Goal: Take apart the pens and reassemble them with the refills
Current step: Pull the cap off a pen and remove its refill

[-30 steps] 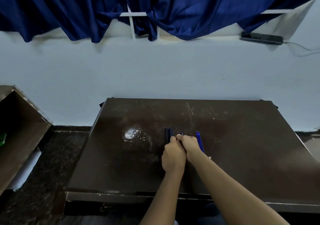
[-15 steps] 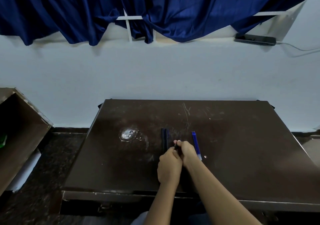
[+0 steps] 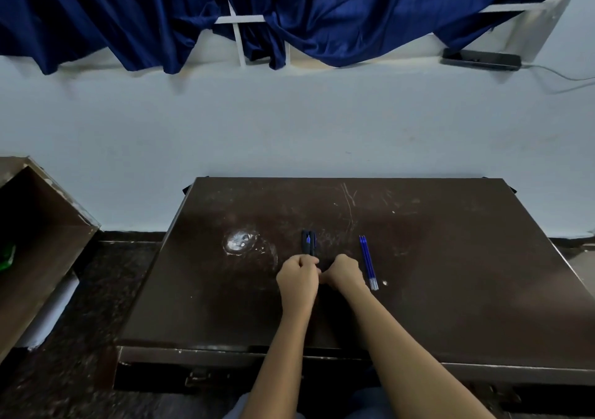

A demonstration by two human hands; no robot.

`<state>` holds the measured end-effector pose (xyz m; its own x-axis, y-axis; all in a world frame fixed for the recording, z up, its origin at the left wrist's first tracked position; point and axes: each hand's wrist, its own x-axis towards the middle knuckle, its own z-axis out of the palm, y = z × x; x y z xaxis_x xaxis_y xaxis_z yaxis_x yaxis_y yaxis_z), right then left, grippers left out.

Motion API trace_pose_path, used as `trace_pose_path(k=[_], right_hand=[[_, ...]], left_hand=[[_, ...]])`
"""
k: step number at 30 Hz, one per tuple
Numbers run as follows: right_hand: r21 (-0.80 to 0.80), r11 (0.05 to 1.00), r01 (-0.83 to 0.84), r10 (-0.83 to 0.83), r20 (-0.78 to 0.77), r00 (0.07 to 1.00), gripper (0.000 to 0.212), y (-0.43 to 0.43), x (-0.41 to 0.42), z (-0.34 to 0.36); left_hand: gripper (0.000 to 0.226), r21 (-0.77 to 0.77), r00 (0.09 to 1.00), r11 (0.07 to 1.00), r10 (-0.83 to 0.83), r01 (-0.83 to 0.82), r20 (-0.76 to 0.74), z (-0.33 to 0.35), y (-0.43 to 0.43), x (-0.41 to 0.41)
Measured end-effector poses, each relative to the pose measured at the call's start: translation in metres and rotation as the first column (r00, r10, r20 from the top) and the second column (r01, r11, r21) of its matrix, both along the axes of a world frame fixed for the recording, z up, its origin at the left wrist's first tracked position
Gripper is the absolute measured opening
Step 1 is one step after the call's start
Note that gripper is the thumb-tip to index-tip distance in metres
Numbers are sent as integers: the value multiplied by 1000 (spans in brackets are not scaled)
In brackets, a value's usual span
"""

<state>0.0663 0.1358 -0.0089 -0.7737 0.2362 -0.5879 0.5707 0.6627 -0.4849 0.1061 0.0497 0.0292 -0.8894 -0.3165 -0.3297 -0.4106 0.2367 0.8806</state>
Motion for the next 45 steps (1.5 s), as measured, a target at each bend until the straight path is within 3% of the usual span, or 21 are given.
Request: trace_pose_path(k=[2,4,6,8,12,17,19,22,24,26,29,30,31,32,33,35,36,37,39,42,45], right_hand=[[-7,1000,10,-11,-28,1000,22,0,-2,3],[-159,977,141,-162,-126,979,21,0,-7,10],[-527,793,307,-410,-87,908,30,0,-12,21],[-748,577,327,-469,24,883,34,1,-11,35],[-769,613,183,-374,-78,924,22,-1,-4,47],[-863,417,284,-481,56,875,6,0,-6,51],[-850,460,258,-479,7,878,9,4,-8,52],[-829,520,207,-446,-56,893,10,9,-7,60],[-839,511,184,-423,-59,904,10,14,-5,65],[-878,450,162,-400,-36,916,11,19,-4,68],[-965,215,149,-363,62,930,9,25,-2,76],[-978,150,144,-358,82,930,10,26,0,81],[-984,120,129,-354,79,932,12,28,1,84],[-987,118,108,-348,61,936,15,29,2,86],[-987,137,83,-338,32,941,19,30,2,85],[-976,213,38,-321,-33,947,24,31,2,79],[-964,265,28,-320,-61,946,23,31,2,76],[-946,322,29,-324,-81,943,19,31,3,74],[-918,393,58,-354,-93,931,10,31,4,69],[-923,345,170,-424,8,906,6,30,3,66],[-927,279,250,-455,102,884,15,27,-2,67]], left_hand=[[24,2,999,1000,-25,25,-22,5,1,-4],[23,-31,998,998,-56,55,-41,8,1,-7],[23,-89,995,994,-77,71,-64,12,-2,-9],[32,-170,988,981,-115,97,-100,14,-4,-8],[33,-165,974,970,-199,179,-112,12,-2,-4],[32,-104,977,976,-198,190,-75,16,4,-8],[32,-3,984,985,-175,175,-17,18,7,-11],[34,279,985,953,-146,114,96,24,9,-13],[37,452,979,889,-143,64,142,30,9,-13],[39,642,973,767,-141,-8,181,37,9,-12],[43,902,961,421,-196,-97,195,46,9,-13],[44,924,962,372,-210,-86,174,49,9,-12],[44,920,965,388,-214,-61,154,50,10,-13],[43,874,971,486,-206,-8,123,51,12,-12],[41,762,978,644,-194,65,81,50,14,-12],[38,376,982,909,-187,182,-25,47,20,-8],[36,200,979,959,-187,199,-79,43,23,-7],[35,85,973,975,-196,207,-121,40,24,-6],[33,19,967,977,-208,213,-150,35,24,-5],[34,-3,966,976,-218,219,-138,28,20,-9],[32,45,975,978,-197,202,-103,23,20,-13]])
